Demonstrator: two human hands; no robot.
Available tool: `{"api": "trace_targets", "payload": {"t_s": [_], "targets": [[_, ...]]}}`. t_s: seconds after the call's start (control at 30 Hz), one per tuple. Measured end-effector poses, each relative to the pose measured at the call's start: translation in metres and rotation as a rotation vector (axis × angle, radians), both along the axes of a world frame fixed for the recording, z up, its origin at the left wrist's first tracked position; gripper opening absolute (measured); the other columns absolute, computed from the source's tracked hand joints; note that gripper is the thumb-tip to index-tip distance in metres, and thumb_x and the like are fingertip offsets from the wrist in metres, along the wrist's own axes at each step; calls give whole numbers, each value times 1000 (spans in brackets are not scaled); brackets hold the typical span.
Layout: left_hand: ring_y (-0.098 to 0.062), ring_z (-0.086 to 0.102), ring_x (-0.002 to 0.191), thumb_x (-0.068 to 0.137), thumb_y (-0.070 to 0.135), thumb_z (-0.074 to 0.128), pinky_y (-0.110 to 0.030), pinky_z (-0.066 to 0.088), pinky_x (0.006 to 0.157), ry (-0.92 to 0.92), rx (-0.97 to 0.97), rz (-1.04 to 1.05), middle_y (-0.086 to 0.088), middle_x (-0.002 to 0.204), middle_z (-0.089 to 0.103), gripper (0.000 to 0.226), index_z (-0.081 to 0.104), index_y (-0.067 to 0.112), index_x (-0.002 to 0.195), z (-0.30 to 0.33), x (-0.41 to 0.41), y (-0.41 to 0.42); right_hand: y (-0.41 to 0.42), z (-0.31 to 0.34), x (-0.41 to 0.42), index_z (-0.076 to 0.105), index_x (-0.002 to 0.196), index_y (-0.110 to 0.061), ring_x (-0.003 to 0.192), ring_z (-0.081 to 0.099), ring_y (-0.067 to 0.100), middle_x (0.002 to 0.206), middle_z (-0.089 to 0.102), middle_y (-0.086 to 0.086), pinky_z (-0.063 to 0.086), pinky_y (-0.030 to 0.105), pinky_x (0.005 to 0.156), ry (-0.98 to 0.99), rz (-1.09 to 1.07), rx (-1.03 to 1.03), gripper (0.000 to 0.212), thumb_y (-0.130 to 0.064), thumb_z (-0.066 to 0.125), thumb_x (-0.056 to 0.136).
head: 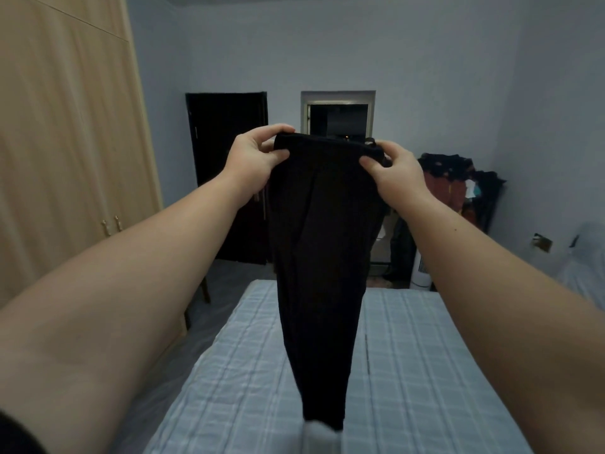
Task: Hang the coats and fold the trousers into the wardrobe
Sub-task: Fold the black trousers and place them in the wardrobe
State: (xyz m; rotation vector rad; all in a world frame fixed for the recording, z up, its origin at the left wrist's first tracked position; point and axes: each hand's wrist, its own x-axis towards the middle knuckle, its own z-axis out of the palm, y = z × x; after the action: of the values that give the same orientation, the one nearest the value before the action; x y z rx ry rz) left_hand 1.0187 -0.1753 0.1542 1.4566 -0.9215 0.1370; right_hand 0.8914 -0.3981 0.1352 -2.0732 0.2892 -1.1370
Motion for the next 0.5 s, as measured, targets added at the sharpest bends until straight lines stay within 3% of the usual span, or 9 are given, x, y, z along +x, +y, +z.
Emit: {"api": "trace_targets", "payload": {"t_s": [0.13, 0.23, 0.3, 0.4, 0.5], "targets": [[-12, 70, 105, 94, 2, 62, -39, 56, 94, 19, 58, -4, 3, 106, 76, 46, 64, 33, 128, -19, -14, 17, 16, -14, -22, 60, 135, -29, 108, 61, 13, 121, 65, -6, 52, 26, 85, 15, 5, 6, 42, -36, 67, 94], [-5, 68, 101, 93, 4, 65, -23, 53, 92, -17, 160, 50, 7, 105, 73, 53, 56, 33, 136, -55, -34, 40, 36, -49, -47, 61, 133, -30, 103, 61, 9, 117, 65, -9, 46, 15, 73, 106, -7, -29, 41, -34, 69, 93], [-2, 65, 99, 92, 3, 66, -17, 54, 86, -42, 248, 83, 10, 108, 68, 46, 60, 27, 131, -89, -55, 58, 55, -85, -67, 62, 131, -32, 104, 61, 11, 117, 66, -9, 50, 21, 80, 191, -35, -54, 39, -34, 70, 92], [-7, 66, 98, 90, 2, 68, -29, 57, 91, 0, 361, 50, 8, 102, 69, 28, 68, 24, 107, -156, -83, 87, 92, -149, -103, 63, 124, -35, 105, 61, 14, 116, 66, -10, 54, 34, 88, 332, -66, -80, 33, -32, 69, 92], [-17, 68, 100, 86, 0, 70, -37, 55, 94, 73, 447, 24, 4, 98, 71, 31, 66, 30, 92, -231, -113, 123, 137, -222, -144, 65, 118, -36, 101, 61, 14, 110, 67, -10, 53, 33, 86, 437, -93, -78, 28, -28, 69, 92]]}}
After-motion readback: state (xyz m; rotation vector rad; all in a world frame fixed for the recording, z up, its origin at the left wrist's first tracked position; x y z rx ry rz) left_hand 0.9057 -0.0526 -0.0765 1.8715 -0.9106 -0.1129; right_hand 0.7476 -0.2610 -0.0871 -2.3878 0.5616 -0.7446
